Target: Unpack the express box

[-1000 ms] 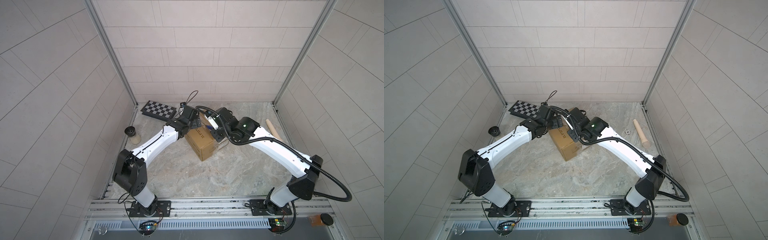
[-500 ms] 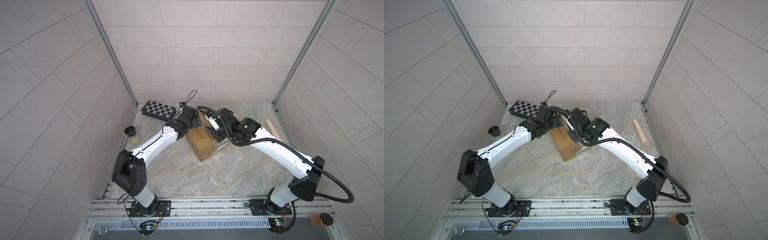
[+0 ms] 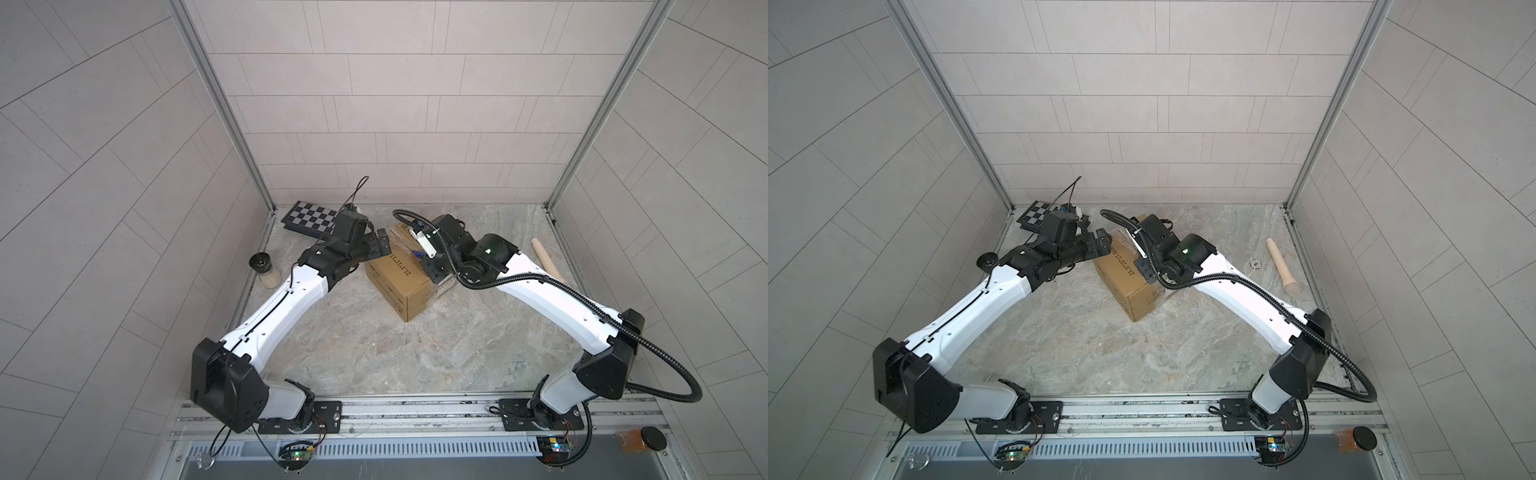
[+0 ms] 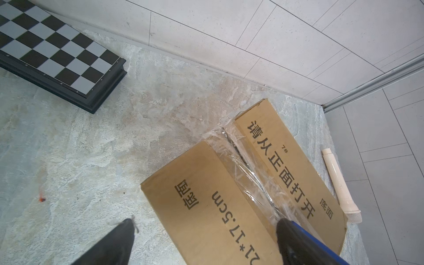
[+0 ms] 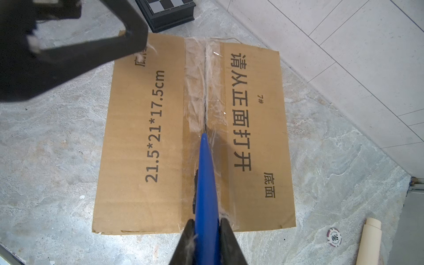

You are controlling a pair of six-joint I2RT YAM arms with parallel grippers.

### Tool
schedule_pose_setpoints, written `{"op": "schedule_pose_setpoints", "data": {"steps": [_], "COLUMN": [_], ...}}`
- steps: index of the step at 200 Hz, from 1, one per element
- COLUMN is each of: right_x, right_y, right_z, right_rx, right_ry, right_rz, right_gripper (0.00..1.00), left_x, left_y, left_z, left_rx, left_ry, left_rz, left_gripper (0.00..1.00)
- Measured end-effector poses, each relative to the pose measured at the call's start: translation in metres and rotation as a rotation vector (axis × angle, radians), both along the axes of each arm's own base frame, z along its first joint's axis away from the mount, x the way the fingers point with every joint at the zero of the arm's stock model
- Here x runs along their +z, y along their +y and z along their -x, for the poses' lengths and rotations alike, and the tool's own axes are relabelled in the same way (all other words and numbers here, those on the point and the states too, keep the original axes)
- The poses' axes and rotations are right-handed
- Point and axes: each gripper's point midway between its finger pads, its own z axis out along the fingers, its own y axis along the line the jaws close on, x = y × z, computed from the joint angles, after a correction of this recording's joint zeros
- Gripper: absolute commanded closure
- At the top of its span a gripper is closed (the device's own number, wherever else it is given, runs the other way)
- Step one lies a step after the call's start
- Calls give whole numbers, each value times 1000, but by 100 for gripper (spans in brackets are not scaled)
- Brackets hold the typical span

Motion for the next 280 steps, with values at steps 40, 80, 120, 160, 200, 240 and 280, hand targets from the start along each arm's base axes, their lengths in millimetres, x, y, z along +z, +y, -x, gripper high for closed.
{"op": "schedule_pose_setpoints", "data": {"steps": [40, 80, 120, 160, 200, 240, 280], "right_x": [1, 3, 11, 24, 28, 28, 25], "right_y": [0, -3, -11, -23, -28, -27, -27], "right_z": [1, 1, 9, 22, 27, 27, 25], "right_rx": [1, -2, 3, 13, 15, 17, 15], "right_ry": [2, 0, -7, -18, -20, -19, -18], "right_rz": [-3, 0, 10, 15, 14, 13, 17], "right_gripper": [100, 100, 100, 100, 100, 100, 100], "left_x": [-52, -63, -64, -66, -67, -68, -68], "left_y": [-4, -3, -3, -3, -4, -4, -4], "left_z": [0, -9, -10, -11, -12, -12, -12], "left_rx": [4, 53, 75, 83, 85, 86, 85], "left_ry": [128, 146, 142, 136, 129, 123, 116], "left_rz": [-43, -60, -59, -48, -39, -33, -26], "left_gripper": [1, 1, 1, 1, 1, 1, 1]}}
